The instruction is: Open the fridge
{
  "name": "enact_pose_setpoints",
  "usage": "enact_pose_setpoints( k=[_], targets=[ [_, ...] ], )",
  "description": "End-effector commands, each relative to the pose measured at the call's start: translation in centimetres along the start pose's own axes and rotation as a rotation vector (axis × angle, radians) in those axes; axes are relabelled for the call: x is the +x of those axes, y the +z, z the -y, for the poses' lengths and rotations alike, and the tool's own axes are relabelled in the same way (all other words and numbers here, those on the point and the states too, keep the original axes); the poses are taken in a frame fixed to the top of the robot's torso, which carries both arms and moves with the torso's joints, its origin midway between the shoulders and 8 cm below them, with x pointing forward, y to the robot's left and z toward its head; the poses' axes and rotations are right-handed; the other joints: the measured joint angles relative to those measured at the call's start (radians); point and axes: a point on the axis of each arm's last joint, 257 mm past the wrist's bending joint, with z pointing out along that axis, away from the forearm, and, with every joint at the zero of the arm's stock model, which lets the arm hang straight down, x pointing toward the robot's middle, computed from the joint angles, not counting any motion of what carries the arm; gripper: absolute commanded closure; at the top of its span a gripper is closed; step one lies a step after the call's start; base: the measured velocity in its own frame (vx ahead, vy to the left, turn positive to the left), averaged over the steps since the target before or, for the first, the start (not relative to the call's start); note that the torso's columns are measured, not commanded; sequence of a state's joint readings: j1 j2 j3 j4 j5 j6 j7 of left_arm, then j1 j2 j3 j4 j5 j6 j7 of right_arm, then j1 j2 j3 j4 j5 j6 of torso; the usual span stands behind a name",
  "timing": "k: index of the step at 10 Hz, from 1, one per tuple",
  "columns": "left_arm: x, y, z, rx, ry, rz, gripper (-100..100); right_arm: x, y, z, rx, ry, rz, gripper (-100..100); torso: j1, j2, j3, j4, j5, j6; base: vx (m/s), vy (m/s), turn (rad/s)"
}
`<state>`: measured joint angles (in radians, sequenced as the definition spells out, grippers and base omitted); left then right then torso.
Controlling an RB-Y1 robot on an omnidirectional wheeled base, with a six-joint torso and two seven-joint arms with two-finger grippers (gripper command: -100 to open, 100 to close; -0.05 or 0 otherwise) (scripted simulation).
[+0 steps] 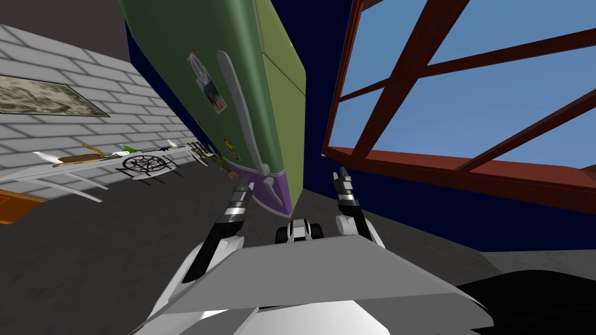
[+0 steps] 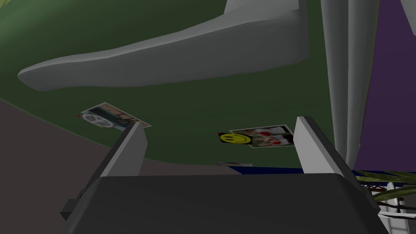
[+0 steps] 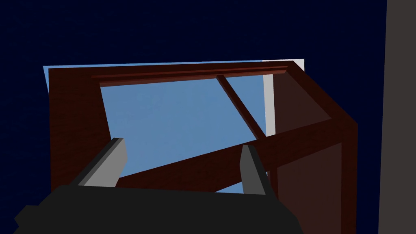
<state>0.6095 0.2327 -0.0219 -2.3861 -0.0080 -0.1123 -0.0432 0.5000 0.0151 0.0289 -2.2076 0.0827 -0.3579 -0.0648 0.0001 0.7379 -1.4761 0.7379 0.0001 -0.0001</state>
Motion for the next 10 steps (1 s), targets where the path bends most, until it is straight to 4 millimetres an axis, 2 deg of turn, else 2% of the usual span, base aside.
enact_pose_setpoints(
  k=[1, 10],
  targets=[
    [0.2, -0.2, -0.6, -0.037, 0.025, -0.021, -100, 0.0, 0.0, 0.0, 0.0, 0.0, 0.0, 0, 0.0, 0.0, 0.0, 0.0, 0.0, 0.0, 0.041, -0.013, -0.027],
    [0.6, -1.4, -3.9, -0.209, 0.139, -0.103, -100, 0.0, 0.0, 0.0, 0.0, 0.0, 0.0, 0, 0.0, 0.0, 0.0, 0.0, 0.0, 0.0, 0.049, -0.014, -0.038]
  ],
)
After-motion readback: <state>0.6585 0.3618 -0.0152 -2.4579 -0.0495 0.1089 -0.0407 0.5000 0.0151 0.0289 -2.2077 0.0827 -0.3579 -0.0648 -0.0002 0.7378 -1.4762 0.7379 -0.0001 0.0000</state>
